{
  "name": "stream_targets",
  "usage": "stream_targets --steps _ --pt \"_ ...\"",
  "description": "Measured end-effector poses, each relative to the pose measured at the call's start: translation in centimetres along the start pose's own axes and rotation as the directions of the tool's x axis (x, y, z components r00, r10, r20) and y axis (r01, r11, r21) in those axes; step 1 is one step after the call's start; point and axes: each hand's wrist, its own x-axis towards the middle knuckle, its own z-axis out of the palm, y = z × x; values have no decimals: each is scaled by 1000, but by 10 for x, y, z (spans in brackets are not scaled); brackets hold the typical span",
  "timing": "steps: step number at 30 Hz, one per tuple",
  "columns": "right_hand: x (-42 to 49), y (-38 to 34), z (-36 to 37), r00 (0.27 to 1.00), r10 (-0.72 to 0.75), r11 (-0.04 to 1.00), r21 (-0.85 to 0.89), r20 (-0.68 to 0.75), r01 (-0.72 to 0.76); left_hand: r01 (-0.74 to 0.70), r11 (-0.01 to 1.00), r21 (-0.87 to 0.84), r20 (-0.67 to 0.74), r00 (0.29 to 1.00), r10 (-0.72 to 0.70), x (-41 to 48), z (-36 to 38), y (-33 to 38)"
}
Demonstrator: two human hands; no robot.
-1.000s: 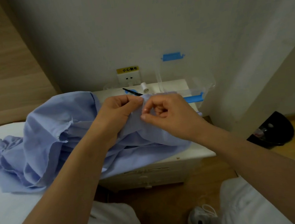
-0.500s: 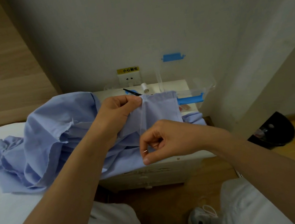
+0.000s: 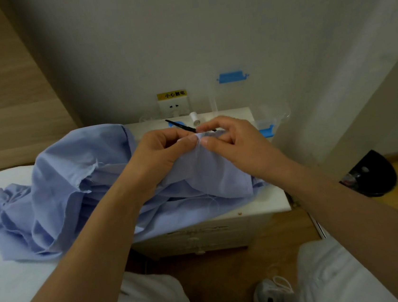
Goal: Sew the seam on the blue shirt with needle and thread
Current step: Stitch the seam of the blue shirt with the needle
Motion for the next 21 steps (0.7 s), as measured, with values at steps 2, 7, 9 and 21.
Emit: stream_targets --steps 2,7,9,21 --pt "1 3 1 1000 11 999 -31 -21 -12 -11 999 39 -9 1000 11 0 -1 1" --pt "3 4 -4 998 31 999 -15 -61 -32 -44 967 249 -69 996 63 2 -7 -2" --pt "3 5 -3 998 29 999 -23 -57 -30 -64 962 266 -74 993 87 1 -8 -1" --pt "2 5 -3 999 41 999 -3 -36 -41 -67 985 159 -52 996 76 0 -4 1"
